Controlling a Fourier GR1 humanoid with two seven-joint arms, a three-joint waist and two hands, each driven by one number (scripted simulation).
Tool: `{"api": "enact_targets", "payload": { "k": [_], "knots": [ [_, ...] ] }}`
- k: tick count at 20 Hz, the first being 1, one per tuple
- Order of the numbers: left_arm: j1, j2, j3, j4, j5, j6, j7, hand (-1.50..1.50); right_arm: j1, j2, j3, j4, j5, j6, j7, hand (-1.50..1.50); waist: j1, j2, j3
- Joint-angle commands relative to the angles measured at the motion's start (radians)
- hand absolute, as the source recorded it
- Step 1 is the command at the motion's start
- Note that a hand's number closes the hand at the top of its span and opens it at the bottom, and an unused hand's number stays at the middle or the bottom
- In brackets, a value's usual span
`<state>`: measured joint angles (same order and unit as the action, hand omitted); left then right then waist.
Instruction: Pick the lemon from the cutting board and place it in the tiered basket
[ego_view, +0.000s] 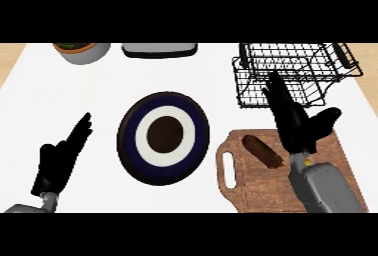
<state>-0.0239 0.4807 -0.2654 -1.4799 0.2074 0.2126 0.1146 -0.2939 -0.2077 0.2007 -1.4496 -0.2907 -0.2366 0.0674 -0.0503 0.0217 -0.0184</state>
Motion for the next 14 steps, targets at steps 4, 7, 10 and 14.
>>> {"api": "enact_targets", "payload": {
  "k": [4, 7, 10, 14],
  "knots": [
    [-0.087, -0.064, 0.043, -0.041, -0.047, 0.102, -0.077, 0.00, 0.098, -0.163, -0.285, -0.108, -0.300, 0.302, -0.168, 1.50, -0.001, -0.029, 0.024],
    [-0.063, -0.078, 0.052, -0.035, -0.017, 0.101, -0.075, 0.00, 0.075, 0.057, -0.453, -0.106, -0.467, 0.091, -0.243, 1.50, -0.106, -0.069, 0.074],
    [-0.114, -0.136, 0.031, -0.085, -0.045, 0.151, -0.092, 0.00, 0.205, -0.121, -0.415, 0.032, -0.602, 0.515, -0.120, -1.50, 0.001, -0.023, 0.029],
    [-0.118, -0.175, -0.004, -0.096, -0.090, 0.195, -0.102, 0.00, 0.314, -0.214, -0.451, 0.086, -0.729, 0.894, -0.147, -1.50, 0.005, -0.024, 0.027]
  ]
}}
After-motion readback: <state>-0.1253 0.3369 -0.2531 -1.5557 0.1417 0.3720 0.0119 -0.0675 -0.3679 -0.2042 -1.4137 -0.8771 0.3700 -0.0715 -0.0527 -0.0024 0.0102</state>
